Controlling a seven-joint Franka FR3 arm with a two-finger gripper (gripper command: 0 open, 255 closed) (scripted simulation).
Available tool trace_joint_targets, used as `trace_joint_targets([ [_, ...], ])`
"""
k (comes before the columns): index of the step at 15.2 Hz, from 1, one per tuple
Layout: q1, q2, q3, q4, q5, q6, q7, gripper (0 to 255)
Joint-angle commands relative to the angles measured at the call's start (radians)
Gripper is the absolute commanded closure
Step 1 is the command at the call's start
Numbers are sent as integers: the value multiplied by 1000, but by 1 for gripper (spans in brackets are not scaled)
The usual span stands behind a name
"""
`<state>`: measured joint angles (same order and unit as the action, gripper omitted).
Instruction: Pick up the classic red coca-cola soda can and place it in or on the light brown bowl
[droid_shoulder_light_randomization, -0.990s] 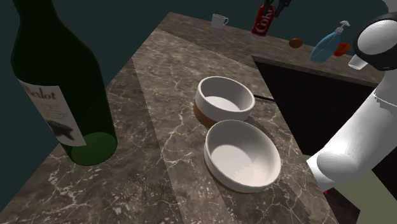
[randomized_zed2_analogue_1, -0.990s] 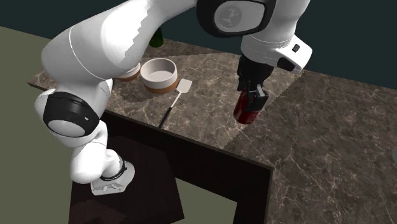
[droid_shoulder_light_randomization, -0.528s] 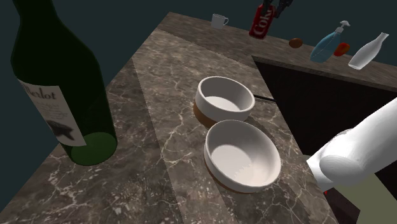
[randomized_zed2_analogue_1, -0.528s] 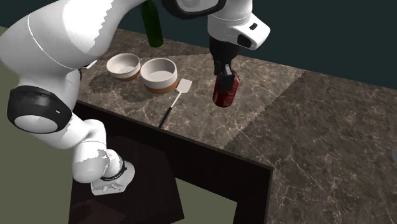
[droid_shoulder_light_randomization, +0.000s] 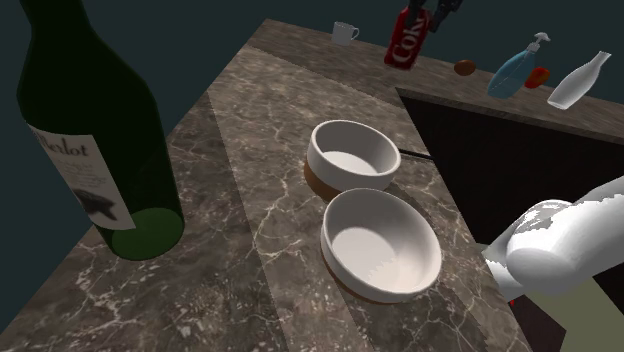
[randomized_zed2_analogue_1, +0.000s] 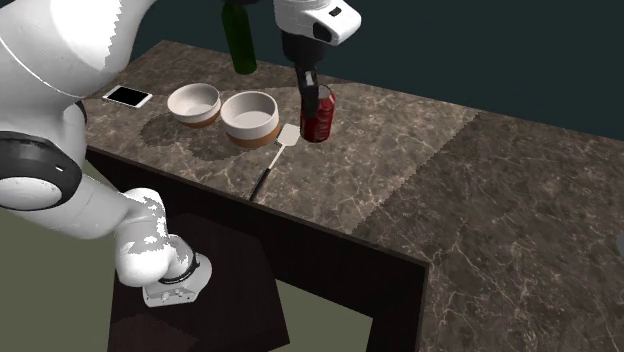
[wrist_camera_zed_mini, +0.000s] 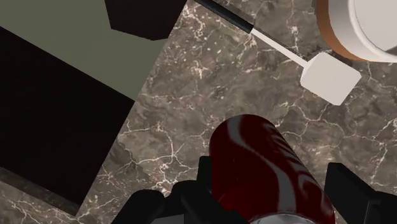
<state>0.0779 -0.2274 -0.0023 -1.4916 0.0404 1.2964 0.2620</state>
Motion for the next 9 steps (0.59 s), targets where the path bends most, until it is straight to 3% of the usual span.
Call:
trace_joint_targets([
  [1,16,-33,29,-27,6,-4,49,255],
  [9,79,-108,159,-76,45,-19,247,255],
])
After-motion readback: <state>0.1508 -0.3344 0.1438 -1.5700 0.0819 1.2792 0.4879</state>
